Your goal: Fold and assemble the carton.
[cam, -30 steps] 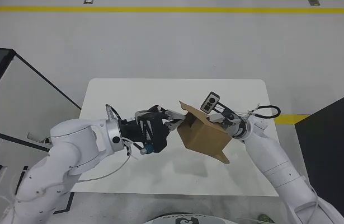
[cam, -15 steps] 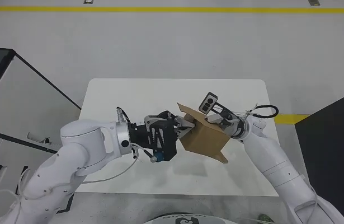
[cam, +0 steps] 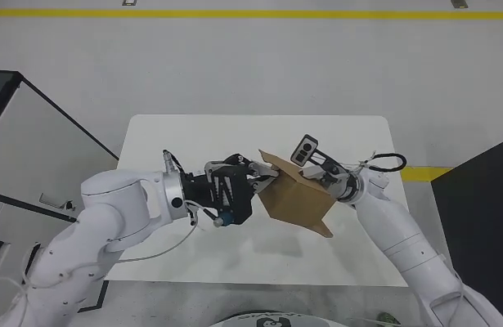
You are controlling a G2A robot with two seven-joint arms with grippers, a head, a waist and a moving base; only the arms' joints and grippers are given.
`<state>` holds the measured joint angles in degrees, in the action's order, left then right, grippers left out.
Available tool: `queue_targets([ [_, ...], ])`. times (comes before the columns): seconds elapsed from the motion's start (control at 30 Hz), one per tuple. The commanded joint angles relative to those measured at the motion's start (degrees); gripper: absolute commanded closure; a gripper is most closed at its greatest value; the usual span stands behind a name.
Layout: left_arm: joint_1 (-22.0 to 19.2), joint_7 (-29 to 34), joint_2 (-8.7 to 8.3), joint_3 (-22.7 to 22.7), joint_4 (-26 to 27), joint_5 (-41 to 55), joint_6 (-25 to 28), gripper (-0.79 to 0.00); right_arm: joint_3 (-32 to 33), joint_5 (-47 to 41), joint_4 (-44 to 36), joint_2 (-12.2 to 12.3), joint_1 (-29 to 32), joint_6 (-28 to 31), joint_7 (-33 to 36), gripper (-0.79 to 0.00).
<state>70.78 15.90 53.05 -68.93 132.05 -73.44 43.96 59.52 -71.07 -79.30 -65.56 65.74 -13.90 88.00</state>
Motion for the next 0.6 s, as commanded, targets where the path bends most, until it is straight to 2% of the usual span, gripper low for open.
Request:
queue_targets([
  [0.0, 0.2, 0.0, 0.02, 0.2, 0.2, -0.1, 0.2, 0.000, -0.1, -0.1, 0.0, 0.0, -0.1, -0.1, 0.0, 0.000],
  [0.57, -1.3, 1.1, 0.56, 3.0, -0.1, -1.6, 0.0, 0.000, -0.6, -0.3, 0.6, -0.1, -0.6, -0.1, 0.0, 0.000],
])
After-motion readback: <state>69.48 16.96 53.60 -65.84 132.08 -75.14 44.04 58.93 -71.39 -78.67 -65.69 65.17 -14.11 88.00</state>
